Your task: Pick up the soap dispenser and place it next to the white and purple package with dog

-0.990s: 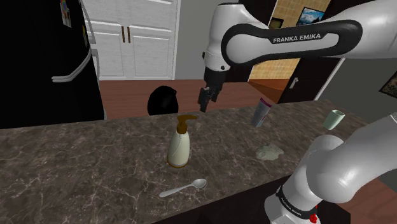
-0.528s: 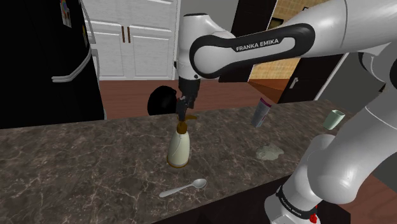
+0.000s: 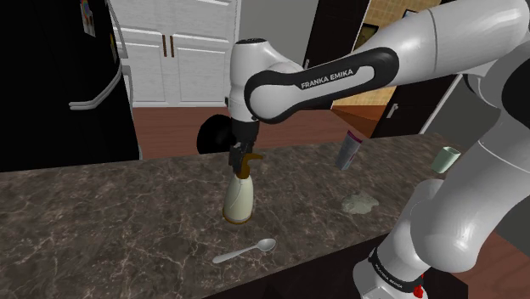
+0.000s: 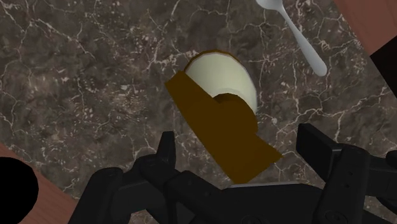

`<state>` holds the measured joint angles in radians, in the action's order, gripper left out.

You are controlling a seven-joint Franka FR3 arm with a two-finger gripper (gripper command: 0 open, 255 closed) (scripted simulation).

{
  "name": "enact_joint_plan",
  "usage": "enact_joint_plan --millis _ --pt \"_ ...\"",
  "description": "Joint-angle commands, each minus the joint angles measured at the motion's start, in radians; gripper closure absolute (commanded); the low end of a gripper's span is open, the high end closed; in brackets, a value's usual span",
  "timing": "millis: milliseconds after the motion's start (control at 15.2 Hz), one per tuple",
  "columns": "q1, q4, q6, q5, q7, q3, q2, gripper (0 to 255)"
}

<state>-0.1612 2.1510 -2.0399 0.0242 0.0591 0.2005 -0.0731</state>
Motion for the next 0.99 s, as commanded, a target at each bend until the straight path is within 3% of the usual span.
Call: enact_joint_plan --millis 0,462,528,924 --pt "-0.001 0.013 -0.017 0.001 -0.002 0.001 0.004 0" --pt "-0.001 0.013 -0.017 0.001 -0.002 0.001 0.004 0" --pt "-0.001 0.013 -0.017 0.001 -0.002 0.001 0.004 255" --pt "-0.001 0.013 -0.017 0.001 -0.002 0.001 0.004 255"
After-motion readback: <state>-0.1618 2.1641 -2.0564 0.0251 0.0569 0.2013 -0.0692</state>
